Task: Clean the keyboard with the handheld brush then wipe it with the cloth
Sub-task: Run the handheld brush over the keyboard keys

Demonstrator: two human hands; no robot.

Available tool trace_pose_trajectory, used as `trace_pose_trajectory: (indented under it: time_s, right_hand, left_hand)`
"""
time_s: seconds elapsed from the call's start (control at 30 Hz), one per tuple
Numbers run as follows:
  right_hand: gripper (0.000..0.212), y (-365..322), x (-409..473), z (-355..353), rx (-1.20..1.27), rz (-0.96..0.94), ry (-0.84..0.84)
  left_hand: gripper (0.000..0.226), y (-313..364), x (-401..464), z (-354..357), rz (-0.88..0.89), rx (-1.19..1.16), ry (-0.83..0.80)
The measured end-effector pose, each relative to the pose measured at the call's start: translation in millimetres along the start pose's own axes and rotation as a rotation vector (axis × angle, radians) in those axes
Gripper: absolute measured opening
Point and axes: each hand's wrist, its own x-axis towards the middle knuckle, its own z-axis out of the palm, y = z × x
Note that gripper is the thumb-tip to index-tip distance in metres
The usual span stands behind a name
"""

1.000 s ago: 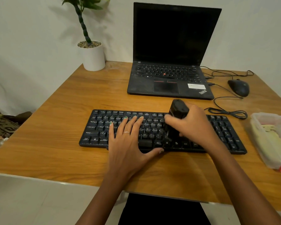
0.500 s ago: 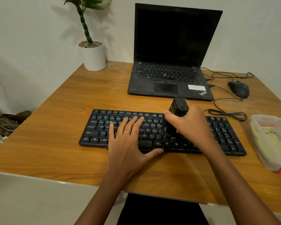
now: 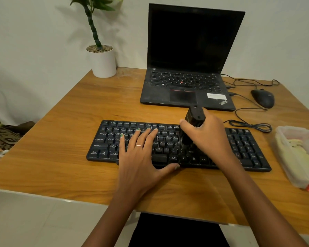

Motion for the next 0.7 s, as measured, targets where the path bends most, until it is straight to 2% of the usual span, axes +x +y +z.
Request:
trace_pose_trajectory:
  time_s: [0.13, 0.23, 0.27, 0.37, 0.4, 0.5, 0.53, 0.63, 0.7]
  right_hand:
    - [0.023, -0.7, 6.0, 0.1, 0.007, 0.061, -0.135]
    - [0.024, 1.9, 9.1, 1.9, 0.047, 0.061, 0.028]
    - [0.023, 2.9, 9.5, 1.0, 0.060, 0.069, 0.022]
    - [0.022, 2.4, 12.5, -5.7, 0.069, 0.115, -0.190]
    - [0.022, 2.5, 13.6, -6.3, 0.066, 0.117, -0.186]
    - [0.024, 4.4, 13.1, 1.4, 0.039, 0.064, 0.033]
    - [0.023, 4.1, 12.2, 2.9, 0.030, 0.055, 0.036]
    - [0.022, 1.2, 14.3, -1.4, 0.019, 0.057, -0.163]
    - [0.024, 2.9, 16.3, -0.4, 0.025, 0.044, -0.081]
  left_hand:
    - [0.104, -0.5, 1.1, -0.6, -0.004, -0.006, 0.006]
    - [0.105, -0.2, 0.2, -0.5, -0.001, 0.006, -0.004]
    - [0.105, -0.1, -0.3, -0.4, 0.000, 0.006, -0.005]
    - [0.106, -0.8, 0.5, -0.4, -0.003, -0.001, 0.003]
    - [0.106, -0.7, 0.7, 0.0, -0.001, 0.000, -0.001]
    - [0.105, -0.4, 0.0, -0.3, 0.001, 0.005, -0.002]
    - [0.105, 0.1, 0.1, -0.3, 0.000, 0.002, -0.003]
    - [0.105, -0.4, 0.6, -0.2, -0.001, -0.008, 0.009]
    - [0.105, -0.8, 0.2, 0.2, 0.001, -0.004, 0.005]
